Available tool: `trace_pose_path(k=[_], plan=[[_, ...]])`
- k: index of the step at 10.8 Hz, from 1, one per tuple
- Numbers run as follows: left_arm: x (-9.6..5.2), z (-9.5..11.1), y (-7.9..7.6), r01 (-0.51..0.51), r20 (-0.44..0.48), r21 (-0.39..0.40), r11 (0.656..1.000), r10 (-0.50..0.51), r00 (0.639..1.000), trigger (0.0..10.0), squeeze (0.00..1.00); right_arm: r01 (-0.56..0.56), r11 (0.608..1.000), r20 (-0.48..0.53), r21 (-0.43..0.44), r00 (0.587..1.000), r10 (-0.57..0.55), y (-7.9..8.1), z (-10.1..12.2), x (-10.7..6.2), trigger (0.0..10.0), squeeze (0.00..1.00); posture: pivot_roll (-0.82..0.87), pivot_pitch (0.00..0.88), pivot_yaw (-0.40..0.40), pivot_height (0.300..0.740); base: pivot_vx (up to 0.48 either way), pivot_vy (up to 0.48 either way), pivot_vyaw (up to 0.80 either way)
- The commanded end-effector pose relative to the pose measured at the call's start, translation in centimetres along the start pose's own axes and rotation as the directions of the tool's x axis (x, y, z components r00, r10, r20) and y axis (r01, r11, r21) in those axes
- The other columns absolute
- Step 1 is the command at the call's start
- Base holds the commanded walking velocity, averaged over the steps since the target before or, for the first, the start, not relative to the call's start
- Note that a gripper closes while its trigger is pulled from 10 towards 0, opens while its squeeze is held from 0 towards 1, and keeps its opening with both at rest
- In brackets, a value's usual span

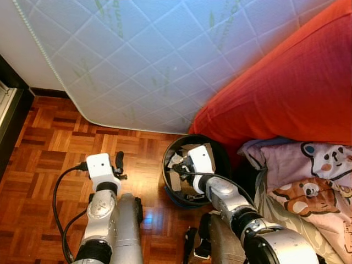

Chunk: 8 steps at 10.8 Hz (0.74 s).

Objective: Clean up the room

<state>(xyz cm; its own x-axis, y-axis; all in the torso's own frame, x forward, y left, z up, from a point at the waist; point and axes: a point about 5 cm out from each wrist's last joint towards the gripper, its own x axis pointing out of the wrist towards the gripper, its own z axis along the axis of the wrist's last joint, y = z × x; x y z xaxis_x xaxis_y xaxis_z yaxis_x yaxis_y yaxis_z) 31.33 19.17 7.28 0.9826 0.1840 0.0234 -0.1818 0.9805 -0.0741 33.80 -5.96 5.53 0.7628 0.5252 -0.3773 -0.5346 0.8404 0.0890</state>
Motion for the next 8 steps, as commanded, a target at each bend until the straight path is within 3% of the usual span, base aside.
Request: trace_pose_path(k=[1, 7, 8], plan=[[-0.6, -1.0, 0.1, -0.005, -0.046, -0.004, 1.000, 0.005, 0.999, 10.0, 0.00, 0.002, 1.000, -0.044, 0.021, 0.999, -0.001, 0.1, -1.3, -0.3, 10.0, 1.00, 0.35, 0.423, -0.151, 0.629, 0.000, 0.000, 0.00], [-0.5, -0.8, 0.2, -0.006, -0.050, -0.001, 1.000, 0.006, 0.999, 10.0, 0.00, 0.034, 0.999, -0.039, 0.022, 0.999, -0.033, -0.5, -1.2, -0.4, 10.0, 1.00, 0.34, 0.422, -0.147, 0.629, 0.000, 0.000, 0.00], [-0.7, -1.2, 0.5, -0.009, -0.061, 0.005, 1.000, 0.009, 0.998, 10.0, 0.00, 0.075, 0.997, -0.035, 0.012, 0.997, -0.075, -0.9, -1.2, -0.5, 10.0, 0.00, 0.34, 0.414, -0.145, 0.629, 0.000, 0.000, 0.00]])
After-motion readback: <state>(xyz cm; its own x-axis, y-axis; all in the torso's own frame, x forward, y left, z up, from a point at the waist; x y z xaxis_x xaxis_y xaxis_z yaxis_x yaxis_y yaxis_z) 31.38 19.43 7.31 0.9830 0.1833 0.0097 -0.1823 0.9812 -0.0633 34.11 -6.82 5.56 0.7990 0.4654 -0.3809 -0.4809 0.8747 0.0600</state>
